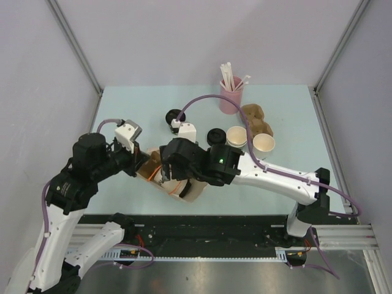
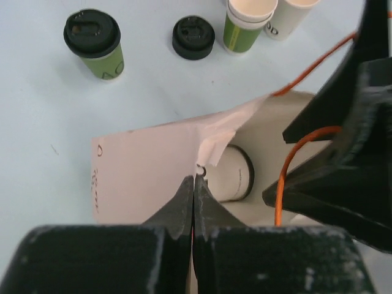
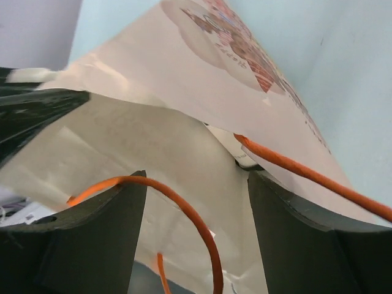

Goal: Pack the takeout coffee

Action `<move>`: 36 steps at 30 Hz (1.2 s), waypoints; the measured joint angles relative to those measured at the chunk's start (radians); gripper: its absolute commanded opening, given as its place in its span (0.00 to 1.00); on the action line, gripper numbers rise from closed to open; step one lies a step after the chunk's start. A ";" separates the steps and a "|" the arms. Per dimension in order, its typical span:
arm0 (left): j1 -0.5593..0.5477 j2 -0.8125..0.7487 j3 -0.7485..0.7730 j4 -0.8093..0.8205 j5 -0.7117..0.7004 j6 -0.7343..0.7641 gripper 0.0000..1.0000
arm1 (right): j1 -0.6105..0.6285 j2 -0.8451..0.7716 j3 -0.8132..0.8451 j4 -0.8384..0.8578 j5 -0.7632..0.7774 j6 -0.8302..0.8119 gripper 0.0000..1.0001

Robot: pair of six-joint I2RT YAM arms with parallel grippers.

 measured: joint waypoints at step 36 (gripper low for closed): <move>-0.013 0.040 -0.040 -0.013 -0.009 -0.094 0.00 | -0.177 0.263 -0.148 0.098 -0.135 0.242 0.83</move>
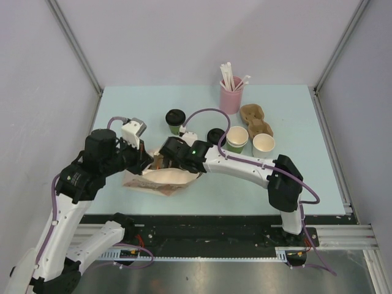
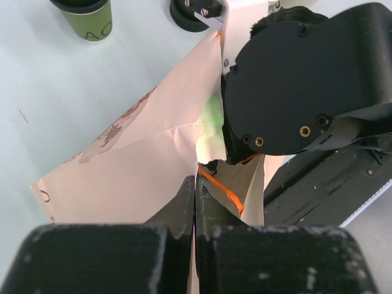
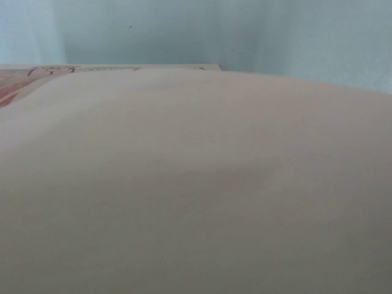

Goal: Pack the takeout coffee

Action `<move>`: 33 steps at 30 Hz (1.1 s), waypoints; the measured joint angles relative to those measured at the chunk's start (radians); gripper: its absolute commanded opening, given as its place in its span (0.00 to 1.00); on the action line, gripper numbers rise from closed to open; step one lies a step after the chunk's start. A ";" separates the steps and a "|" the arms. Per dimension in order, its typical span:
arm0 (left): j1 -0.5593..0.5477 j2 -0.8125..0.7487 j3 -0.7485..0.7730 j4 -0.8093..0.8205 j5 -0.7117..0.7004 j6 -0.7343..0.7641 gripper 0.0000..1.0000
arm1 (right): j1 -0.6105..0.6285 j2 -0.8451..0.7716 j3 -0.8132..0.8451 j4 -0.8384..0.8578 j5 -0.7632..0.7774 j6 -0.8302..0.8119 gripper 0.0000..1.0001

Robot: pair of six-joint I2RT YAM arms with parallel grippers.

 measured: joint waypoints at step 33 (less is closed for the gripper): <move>0.000 0.024 0.011 0.001 -0.154 -0.015 0.00 | 0.091 -0.233 0.093 0.032 -0.005 -0.260 0.00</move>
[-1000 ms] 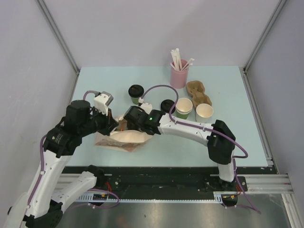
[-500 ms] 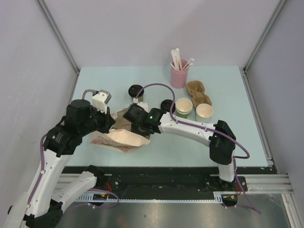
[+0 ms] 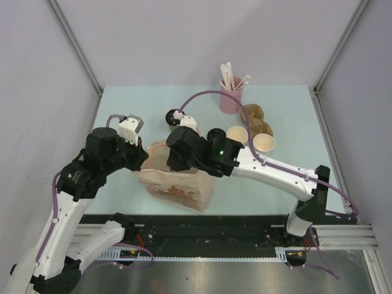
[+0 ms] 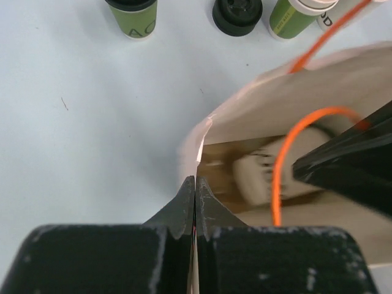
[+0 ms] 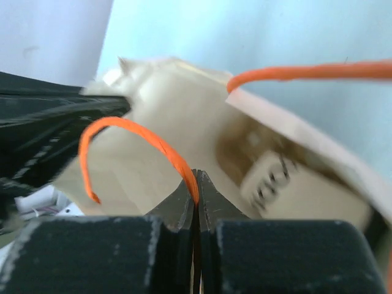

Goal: Pack the takeout coffee

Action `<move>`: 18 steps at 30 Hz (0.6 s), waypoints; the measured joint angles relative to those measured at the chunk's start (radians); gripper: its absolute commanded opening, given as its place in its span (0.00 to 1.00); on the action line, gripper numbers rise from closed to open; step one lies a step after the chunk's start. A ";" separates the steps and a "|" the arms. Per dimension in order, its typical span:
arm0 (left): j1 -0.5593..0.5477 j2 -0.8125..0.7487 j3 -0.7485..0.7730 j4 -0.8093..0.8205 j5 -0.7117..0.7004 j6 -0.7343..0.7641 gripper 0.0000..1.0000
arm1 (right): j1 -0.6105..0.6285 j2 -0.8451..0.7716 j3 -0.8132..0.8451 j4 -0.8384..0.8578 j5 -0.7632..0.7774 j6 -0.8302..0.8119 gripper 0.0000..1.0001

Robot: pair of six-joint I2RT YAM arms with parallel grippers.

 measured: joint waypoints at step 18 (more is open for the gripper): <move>0.000 0.058 0.091 -0.016 -0.005 0.008 0.00 | -0.003 -0.062 0.036 -0.051 0.045 -0.095 0.71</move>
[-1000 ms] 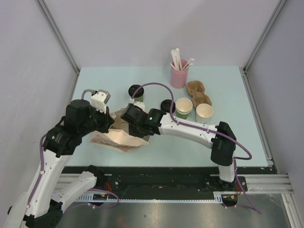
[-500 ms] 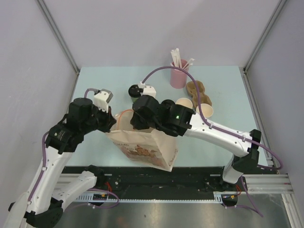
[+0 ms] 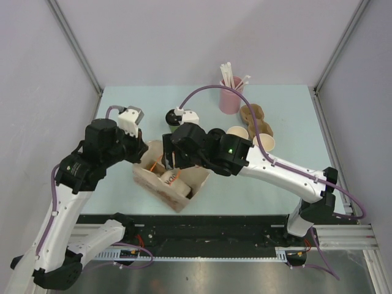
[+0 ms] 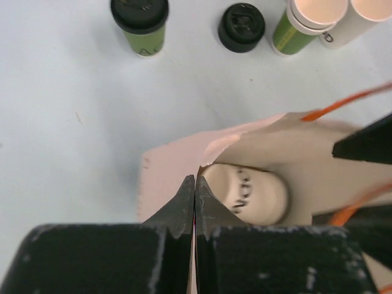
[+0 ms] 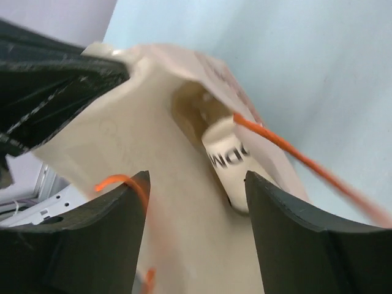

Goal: Pack the takeout coffee

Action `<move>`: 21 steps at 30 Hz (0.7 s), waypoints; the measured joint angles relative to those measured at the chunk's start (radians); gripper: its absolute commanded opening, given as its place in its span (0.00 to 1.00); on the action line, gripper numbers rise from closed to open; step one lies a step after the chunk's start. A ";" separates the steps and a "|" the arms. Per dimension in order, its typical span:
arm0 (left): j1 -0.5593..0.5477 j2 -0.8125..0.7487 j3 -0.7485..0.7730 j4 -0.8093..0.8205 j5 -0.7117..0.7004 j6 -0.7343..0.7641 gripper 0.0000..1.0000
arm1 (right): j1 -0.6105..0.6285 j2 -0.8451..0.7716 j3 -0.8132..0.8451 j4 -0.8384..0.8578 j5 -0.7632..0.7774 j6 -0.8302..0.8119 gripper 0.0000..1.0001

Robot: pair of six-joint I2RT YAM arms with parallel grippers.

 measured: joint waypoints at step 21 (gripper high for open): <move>-0.037 -0.119 -0.040 0.230 0.027 0.317 0.00 | 0.004 -0.094 -0.061 0.149 -0.069 -0.093 0.68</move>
